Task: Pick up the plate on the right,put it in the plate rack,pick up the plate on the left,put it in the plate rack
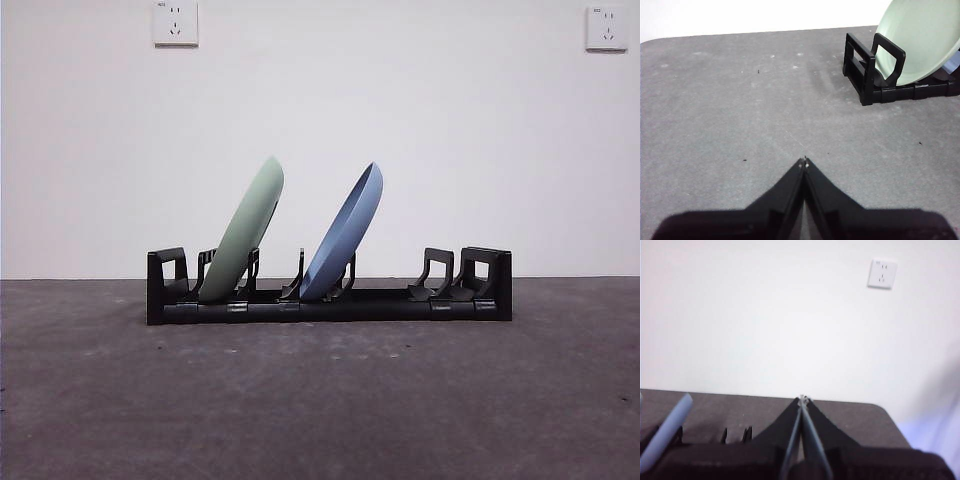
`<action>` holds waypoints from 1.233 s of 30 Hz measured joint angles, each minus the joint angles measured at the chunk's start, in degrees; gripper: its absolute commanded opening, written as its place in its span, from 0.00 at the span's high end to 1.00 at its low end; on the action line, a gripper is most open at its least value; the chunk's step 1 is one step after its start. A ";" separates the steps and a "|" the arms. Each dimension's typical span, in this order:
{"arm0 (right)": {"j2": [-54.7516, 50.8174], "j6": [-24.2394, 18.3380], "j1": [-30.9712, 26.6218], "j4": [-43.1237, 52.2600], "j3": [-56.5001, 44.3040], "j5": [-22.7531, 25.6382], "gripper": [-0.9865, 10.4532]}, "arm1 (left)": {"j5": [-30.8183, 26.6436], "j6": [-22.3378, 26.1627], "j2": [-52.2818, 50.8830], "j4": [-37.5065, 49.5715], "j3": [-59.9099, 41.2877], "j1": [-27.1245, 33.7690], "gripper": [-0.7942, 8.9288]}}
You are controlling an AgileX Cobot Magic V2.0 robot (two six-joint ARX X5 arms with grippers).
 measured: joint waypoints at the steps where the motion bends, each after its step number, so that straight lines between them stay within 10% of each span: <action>1: -2.25 0.42 -0.61 2.71 -4.57 -0.68 0.91 | 0.00 0.00 0.00 0.00 0.00 0.00 0.92; 14: -17.75 2.75 -1.51 21.29 -45.97 -2.10 0.91 | 0.00 0.00 0.00 0.00 0.00 0.00 0.92; 37: -17.77 4.28 -1.49 20.44 -52.26 -2.54 0.91 | -0.02 0.00 0.02 0.00 0.00 0.00 0.92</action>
